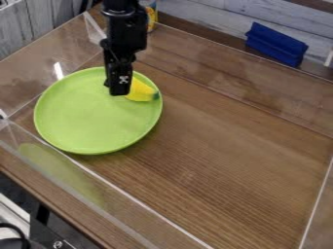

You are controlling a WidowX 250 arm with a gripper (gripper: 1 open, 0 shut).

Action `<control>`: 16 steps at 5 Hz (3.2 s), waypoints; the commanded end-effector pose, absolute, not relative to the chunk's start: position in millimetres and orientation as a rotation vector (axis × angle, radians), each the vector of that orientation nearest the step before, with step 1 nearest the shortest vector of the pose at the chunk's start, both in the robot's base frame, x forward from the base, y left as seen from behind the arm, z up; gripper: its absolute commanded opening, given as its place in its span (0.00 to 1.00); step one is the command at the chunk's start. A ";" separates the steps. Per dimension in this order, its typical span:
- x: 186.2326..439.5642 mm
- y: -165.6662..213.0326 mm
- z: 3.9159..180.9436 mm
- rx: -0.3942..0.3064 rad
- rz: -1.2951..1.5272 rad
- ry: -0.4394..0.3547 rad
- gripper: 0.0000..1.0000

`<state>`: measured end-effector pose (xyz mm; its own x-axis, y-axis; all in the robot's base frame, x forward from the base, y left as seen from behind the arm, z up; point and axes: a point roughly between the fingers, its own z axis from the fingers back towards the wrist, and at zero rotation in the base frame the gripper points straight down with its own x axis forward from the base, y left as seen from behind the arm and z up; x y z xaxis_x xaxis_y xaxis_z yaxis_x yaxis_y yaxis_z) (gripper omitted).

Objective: Put the banana in the green plate

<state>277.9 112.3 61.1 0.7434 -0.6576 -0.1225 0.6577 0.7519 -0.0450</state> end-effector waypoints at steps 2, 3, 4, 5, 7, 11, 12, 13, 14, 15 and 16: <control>292.0 111.6 70.2 0.035 -0.741 0.091 1.00; 293.5 112.0 68.2 0.033 -0.696 0.089 1.00; 294.5 112.4 66.6 0.031 -0.648 0.086 1.00; 306.6 119.5 70.0 0.030 -0.628 0.084 1.00; 312.2 121.2 65.2 0.031 -0.644 0.079 0.00; 311.5 111.7 39.1 0.026 -0.657 0.076 1.00; 308.3 114.7 34.6 0.024 -0.678 0.074 1.00; 313.1 130.7 22.6 0.021 -0.677 0.073 1.00; 317.2 146.7 10.3 0.019 -0.673 0.073 1.00; 314.5 153.4 14.6 0.020 -0.668 0.072 0.00; 310.8 159.1 18.6 0.019 -0.658 0.075 0.00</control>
